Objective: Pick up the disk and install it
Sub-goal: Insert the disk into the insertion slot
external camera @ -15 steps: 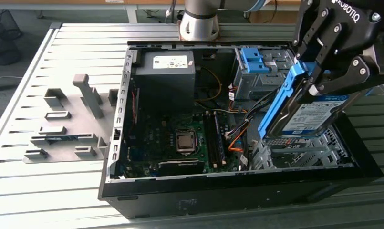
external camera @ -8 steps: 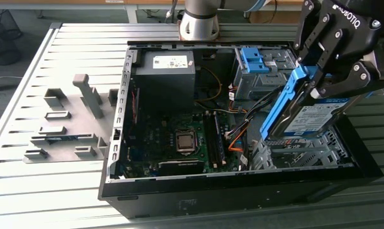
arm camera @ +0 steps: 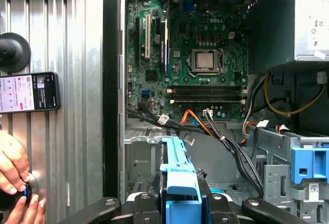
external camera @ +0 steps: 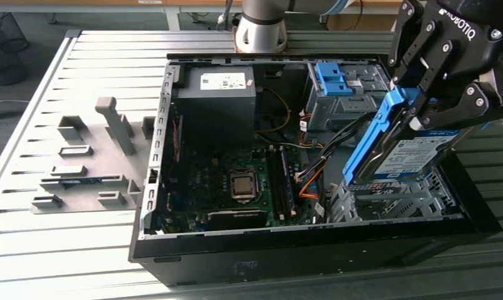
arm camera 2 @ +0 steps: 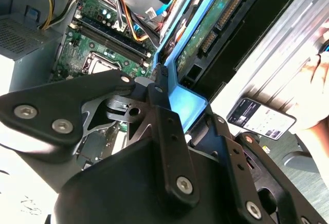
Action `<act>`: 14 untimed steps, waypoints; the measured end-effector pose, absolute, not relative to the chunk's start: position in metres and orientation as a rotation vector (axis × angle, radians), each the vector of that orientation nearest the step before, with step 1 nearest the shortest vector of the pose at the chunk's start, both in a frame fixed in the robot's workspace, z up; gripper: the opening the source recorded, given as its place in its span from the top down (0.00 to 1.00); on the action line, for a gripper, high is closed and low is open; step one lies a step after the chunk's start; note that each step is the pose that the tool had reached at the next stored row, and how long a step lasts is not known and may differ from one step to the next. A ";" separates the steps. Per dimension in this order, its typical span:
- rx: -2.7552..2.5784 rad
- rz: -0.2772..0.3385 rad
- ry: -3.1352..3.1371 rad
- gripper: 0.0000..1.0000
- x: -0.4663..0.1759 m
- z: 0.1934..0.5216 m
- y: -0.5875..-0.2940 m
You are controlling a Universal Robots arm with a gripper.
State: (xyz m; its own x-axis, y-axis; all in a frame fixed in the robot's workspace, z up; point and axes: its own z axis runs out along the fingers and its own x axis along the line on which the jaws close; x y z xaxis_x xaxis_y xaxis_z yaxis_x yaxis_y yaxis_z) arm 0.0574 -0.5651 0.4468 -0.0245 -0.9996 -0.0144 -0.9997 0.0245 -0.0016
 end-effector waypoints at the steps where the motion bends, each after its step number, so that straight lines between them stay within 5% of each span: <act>1: -2.186 0.014 2.240 0.64 0.059 0.447 -0.565; 14: -2.186 0.014 2.240 0.64 0.066 0.440 -0.566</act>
